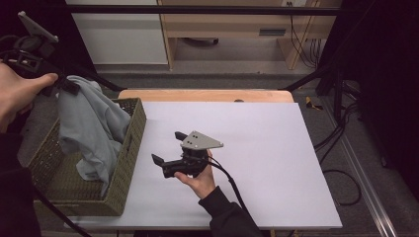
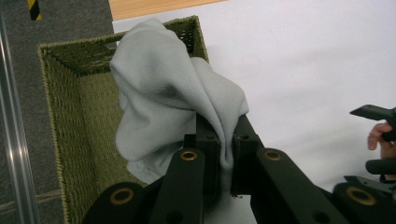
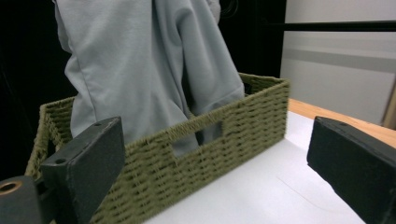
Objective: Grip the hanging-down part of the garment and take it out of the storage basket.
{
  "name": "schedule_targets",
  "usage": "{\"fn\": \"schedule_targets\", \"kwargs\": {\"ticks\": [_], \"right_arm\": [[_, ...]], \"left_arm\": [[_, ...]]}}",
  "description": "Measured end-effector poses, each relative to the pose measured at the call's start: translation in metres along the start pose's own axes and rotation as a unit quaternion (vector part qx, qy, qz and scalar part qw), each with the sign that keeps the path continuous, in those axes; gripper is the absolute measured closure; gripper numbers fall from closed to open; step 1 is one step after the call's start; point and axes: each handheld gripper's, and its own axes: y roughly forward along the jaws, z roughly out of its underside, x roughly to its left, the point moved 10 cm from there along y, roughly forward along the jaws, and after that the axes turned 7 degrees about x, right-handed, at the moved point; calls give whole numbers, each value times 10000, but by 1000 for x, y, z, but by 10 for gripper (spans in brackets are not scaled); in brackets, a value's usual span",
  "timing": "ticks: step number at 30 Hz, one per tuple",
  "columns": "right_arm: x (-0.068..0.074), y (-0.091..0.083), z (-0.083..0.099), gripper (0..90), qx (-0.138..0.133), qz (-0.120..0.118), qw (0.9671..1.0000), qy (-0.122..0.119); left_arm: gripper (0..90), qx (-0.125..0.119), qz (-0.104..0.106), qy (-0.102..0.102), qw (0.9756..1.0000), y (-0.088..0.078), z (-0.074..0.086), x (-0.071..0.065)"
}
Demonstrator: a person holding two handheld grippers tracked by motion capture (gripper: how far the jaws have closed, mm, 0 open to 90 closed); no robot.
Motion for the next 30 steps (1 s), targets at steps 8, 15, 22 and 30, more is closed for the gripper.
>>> {"fn": "schedule_targets", "kwargs": {"ticks": [8,15,22,30], "right_arm": [[17,32,-9,55,62,-230,9997,-4],[35,62,-12,60,145,-441,9989,-64],[53,86,-11,67,225,-647,9976,-80],[68,117,0,79,423,-782,9960,-112]], "left_arm": [[844,83,-26,-1,10000,3,-1,0],[844,96,-49,13,9999,3,-1,-1],[844,82,-46,33,9999,3,-1,-2],[844,92,-57,77,9999,3,0,-6]]}}
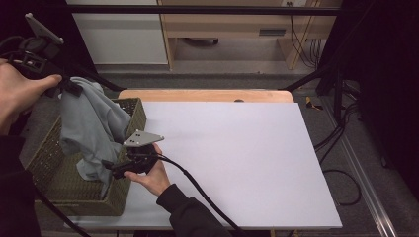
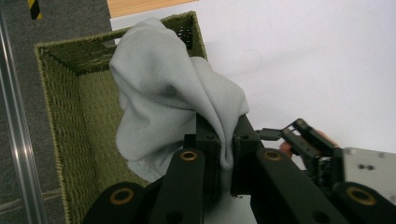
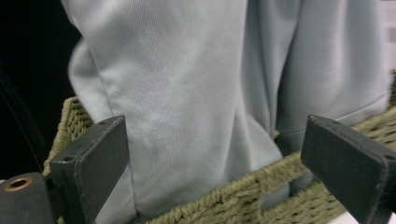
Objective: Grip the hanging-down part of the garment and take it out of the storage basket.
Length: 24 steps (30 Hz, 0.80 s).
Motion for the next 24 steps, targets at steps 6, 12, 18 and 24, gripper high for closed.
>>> {"fn": "schedule_targets", "kwargs": {"ticks": [6,12,18,24], "right_arm": [[2,22,5,127,115,-54,9999,72],[6,32,7,413,204,-136,9997,21],[3,32,11,855,362,-46,9993,57],[0,24,7,876,366,-5,9993,-18]], "left_arm": [[844,1,-4,18,10000,0,2,0],[844,-16,37,23,10000,0,4,2],[844,-13,37,22,10000,1,6,4],[844,-69,40,5,10000,-2,6,6]]}}
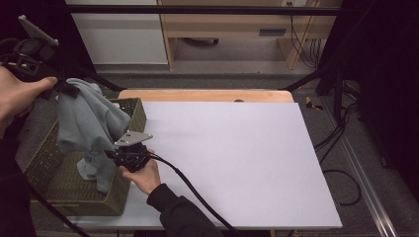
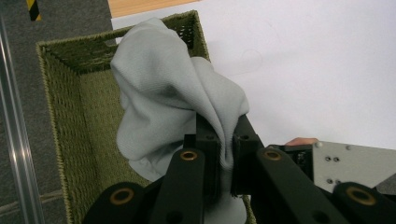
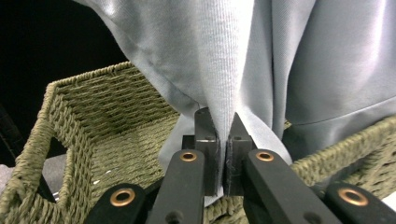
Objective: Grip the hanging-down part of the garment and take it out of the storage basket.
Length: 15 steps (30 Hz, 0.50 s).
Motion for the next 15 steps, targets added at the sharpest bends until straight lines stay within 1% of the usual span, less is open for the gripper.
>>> {"fn": "schedule_targets", "kwargs": {"ticks": [1,2,3,4,6,9,10,12,14,15], "right_arm": [[0,-4,-2,877,-2,14,10000,31],[0,-6,-4,877,-47,11,10000,-18],[0,-6,-4,877,-47,11,10000,-18],[-2,-12,-7,878,-104,41,9999,-59],[-1,-15,-10,878,-131,35,9999,-25],[-2,-25,-16,878,-204,62,9998,-28],[-4,-31,-19,878,-253,69,9996,-82],[-4,-35,-21,878,-262,83,9996,-62],[-8,-45,-26,879,-329,126,9993,-128],[-8,-45,-26,879,-329,126,9993,-128]], "left_arm": [[844,-1,-10,-5,10000,-1,0,1],[844,-7,-16,-6,10000,-1,0,1],[844,-22,-16,-12,10000,-1,0,1],[844,-43,-37,-16,10000,-2,0,2],[844,-56,-31,-30,10000,-2,1,3],[844,-78,-7,-47,10000,-3,1,6],[844,-73,-2,-61,10000,-3,2,6],[844,-67,-5,-55,10000,-3,3,8],[844,-77,-8,-74,9999,-3,3,9],[844,-80,-5,-82,9999,-3,3,9]]}}
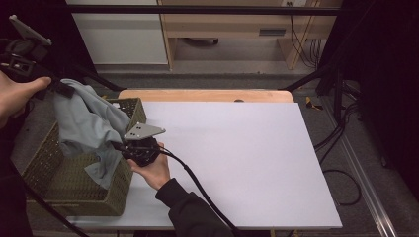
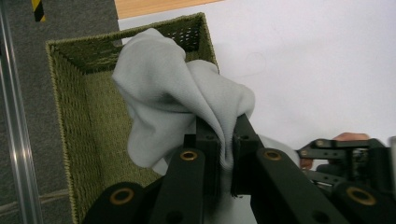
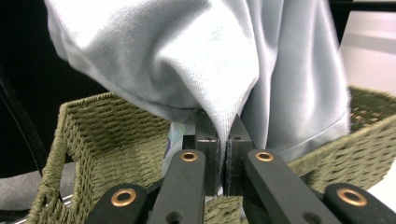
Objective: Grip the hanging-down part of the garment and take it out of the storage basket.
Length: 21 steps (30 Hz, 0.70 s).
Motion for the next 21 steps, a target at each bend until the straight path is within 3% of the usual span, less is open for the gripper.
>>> {"fn": "schedule_targets", "kwargs": {"ticks": [15,21], "right_arm": [[-11,-62,-46,880,-392,348,9981,-336],[-16,-97,-76,880,-639,597,9947,-536]], "left_arm": [[844,-9,-8,-2,10000,1,-2,-2],[844,-25,29,58,10000,1,-4,-8]]}}
